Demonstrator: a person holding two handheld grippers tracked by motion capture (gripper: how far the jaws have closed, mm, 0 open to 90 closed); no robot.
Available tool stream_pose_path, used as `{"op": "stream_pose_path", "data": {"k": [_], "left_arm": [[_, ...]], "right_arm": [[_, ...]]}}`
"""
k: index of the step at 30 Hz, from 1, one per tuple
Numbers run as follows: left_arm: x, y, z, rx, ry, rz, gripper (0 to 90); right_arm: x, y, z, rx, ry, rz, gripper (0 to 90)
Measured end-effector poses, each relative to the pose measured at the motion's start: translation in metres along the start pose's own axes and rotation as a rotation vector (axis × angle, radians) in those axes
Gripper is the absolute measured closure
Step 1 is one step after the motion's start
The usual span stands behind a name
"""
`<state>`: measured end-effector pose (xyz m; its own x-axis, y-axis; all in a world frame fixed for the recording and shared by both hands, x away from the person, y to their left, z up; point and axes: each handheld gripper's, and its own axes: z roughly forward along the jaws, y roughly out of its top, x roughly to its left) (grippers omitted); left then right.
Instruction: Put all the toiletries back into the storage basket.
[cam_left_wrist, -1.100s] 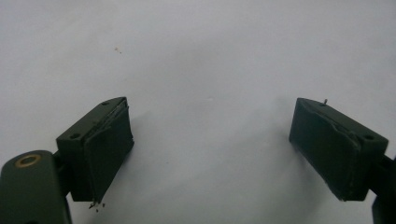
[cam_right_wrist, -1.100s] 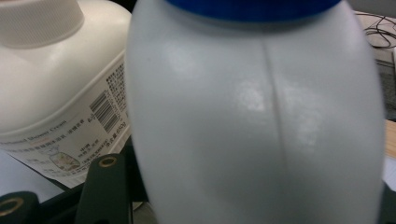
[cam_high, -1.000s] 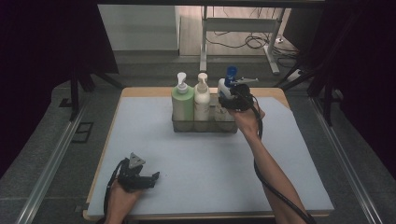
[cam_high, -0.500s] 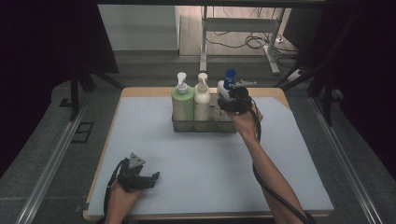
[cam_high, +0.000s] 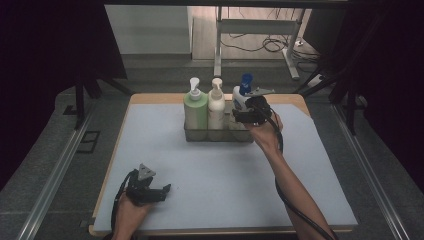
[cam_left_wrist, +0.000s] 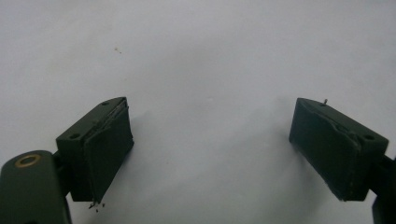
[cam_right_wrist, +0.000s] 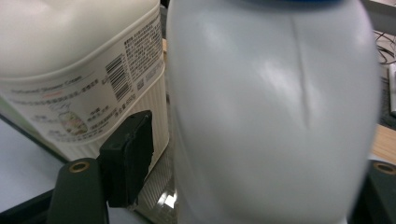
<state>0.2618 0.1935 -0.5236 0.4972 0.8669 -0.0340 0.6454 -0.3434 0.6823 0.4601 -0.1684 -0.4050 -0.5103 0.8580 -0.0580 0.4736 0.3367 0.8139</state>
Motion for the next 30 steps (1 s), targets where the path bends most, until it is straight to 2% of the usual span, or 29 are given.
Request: {"op": "stream_pose_path", "data": {"k": [5,11,18,30], "left_arm": [[0.0,0.0,0.0,0.0,0.0,0.0,12.8],[0.0,0.0,0.0,0.001,0.001,0.0,12.8],[0.0,0.0,0.0,0.001,0.001,0.001,12.7],[0.0,0.0,0.0,0.001,0.002,0.001,12.7]], "right_arm": [[-0.003,-0.005,-0.008,0.003,0.013,0.005,29.5],[-0.006,-0.013,-0.02,-0.001,0.024,-0.013,32.8],[-0.011,-0.026,-0.032,-0.001,0.042,-0.001,38.4],[-0.022,-0.045,-0.05,-0.002,0.062,0.033,58.1]]}}
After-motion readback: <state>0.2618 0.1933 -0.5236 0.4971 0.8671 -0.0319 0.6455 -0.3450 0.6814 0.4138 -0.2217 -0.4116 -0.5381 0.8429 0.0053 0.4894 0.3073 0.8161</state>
